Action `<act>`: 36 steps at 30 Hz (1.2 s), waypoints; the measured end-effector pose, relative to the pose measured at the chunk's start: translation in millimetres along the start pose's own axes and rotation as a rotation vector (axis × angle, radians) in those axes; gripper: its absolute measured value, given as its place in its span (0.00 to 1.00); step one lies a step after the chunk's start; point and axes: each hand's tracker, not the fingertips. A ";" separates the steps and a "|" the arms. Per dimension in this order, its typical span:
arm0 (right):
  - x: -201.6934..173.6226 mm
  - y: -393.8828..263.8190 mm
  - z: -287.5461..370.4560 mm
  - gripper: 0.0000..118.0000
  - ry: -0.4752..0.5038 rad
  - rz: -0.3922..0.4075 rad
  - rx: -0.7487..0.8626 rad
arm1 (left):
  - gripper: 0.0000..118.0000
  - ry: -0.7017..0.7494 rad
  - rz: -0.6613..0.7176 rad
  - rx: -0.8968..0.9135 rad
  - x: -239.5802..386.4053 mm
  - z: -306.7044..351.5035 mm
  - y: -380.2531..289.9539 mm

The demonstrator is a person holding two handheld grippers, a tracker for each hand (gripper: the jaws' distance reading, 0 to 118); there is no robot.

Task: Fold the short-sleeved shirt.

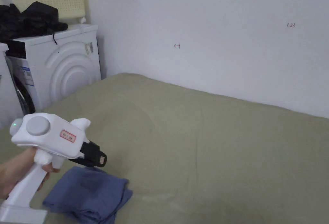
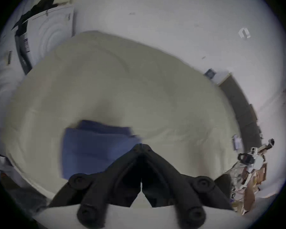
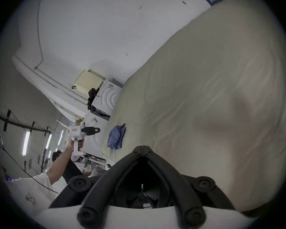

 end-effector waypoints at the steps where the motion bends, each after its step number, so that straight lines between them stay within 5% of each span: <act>1: -7.4 4.7 5.7 0.00 -0.031 0.052 0.026 | 0.01 -0.043 -0.002 0.045 22.8 -1.1 -8.0; 4: -34.8 20.3 23.6 0.00 -0.208 0.211 0.156 | 0.01 -0.105 -0.025 0.160 102.7 -4.2 -37.7; 9: -86.0 33.4 34.0 0.00 -0.628 0.563 0.419 | 0.01 0.138 -0.266 0.482 244.9 -12.6 -92.5; 13: -104.2 35.4 36.7 0.00 -0.739 0.728 0.559 | 0.01 0.145 -0.272 0.663 320.8 -7.9 -119.7; 18: -120.4 43.8 56.1 0.00 -0.701 0.698 0.634 | 0.01 0.215 -0.416 0.769 370.4 0.6 -131.2; 34: -141.1 53.3 66.5 0.00 -0.659 0.696 0.676 | 0.03 0.197 -0.389 0.783 377.4 11.5 -125.2; 36: -141.1 53.4 66.4 0.00 -0.668 0.701 0.682 | 0.14 0.185 -0.383 0.773 377.8 10.0 -124.4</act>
